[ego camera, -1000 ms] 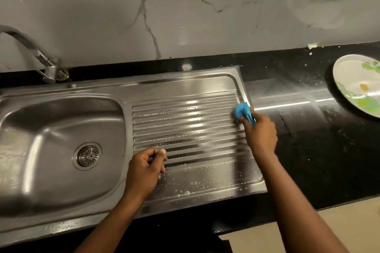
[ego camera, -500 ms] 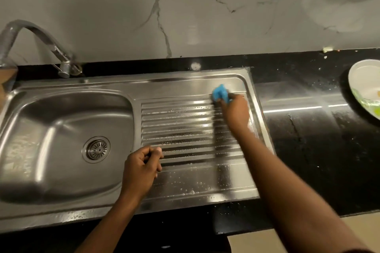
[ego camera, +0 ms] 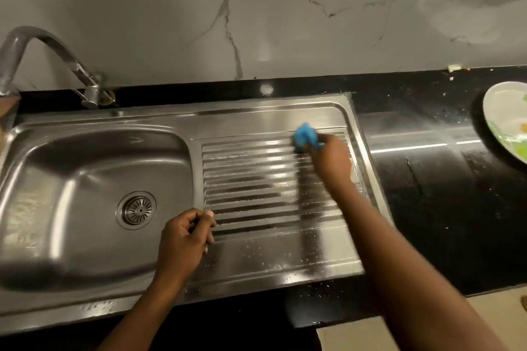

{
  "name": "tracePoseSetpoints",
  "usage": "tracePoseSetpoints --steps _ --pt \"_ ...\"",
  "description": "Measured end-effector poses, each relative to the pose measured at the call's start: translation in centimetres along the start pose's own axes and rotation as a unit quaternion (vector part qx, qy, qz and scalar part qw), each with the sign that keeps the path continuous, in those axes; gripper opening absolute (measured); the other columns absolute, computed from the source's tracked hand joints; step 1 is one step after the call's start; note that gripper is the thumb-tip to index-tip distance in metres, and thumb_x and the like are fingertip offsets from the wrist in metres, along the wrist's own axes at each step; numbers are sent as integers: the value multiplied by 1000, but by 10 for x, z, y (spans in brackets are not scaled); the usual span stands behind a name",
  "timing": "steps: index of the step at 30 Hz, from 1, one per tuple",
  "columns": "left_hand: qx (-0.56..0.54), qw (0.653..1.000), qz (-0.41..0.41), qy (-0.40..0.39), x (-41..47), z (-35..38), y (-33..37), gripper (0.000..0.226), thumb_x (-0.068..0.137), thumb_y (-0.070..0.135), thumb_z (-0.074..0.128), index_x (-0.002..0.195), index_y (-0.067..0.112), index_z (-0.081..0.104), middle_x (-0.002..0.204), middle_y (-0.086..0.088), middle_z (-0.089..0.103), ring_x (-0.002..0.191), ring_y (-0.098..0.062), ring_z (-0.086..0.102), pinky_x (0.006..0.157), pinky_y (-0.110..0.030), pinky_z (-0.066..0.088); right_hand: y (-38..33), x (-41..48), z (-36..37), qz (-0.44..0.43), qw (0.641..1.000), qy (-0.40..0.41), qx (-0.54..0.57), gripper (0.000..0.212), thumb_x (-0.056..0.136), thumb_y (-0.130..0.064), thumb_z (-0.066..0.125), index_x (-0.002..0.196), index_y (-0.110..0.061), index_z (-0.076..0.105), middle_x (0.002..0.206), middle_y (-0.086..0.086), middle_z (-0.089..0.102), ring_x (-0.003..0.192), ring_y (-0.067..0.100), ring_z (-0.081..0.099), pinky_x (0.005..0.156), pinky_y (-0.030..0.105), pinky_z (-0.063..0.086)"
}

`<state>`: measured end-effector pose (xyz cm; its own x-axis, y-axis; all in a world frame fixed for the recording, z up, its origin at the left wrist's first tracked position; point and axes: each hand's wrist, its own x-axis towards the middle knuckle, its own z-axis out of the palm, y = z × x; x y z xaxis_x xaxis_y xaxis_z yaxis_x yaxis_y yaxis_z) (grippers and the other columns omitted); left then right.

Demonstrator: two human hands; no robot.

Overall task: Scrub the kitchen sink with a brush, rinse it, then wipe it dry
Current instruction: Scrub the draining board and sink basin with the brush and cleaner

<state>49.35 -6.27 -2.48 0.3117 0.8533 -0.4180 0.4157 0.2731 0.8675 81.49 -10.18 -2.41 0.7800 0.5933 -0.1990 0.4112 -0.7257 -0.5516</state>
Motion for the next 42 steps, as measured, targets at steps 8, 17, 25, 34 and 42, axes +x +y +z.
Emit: tracePoseSetpoints --steps 8,17,25,34,42 --pt "18 999 24 -21 14 -25 10 30 103 24 63 78 10 72 61 -10 67 51 -18 57 56 -33 48 -9 1 11 90 993 62 39 23 101 -22 64 121 -21 72 103 1 77 82 14 69 65 31 53" --pt "63 998 10 -15 16 -50 4 30 102 21 63 76 10 71 58 -9 65 48 -18 56 58 -32 48 -165 -82 140 -140 985 -104 12 40 101 -29 63 141 -26 61 118 6 74 104 28 71 87 38 55" --pt "34 999 6 -21 13 -51 4 29 103 20 63 79 4 70 59 -10 64 49 -18 54 51 -29 46 -62 -33 65 -20 999 -12 24 29 98 -38 63 124 -29 71 98 0 77 88 22 72 77 39 59" --pt "31 998 18 -42 11 -42 2 30 103 21 63 78 7 71 61 -11 66 50 -20 55 54 -33 46 13 1 -8 146 982 103 61 26 99 -27 67 122 -18 72 106 8 76 95 28 71 79 35 53" --pt "38 999 28 -24 14 -36 9 30 103 20 63 76 10 71 58 -9 64 50 -19 55 55 -33 46 -125 -97 120 -101 992 -77 22 39 103 -34 58 142 -34 59 110 -3 75 95 20 72 76 33 56"
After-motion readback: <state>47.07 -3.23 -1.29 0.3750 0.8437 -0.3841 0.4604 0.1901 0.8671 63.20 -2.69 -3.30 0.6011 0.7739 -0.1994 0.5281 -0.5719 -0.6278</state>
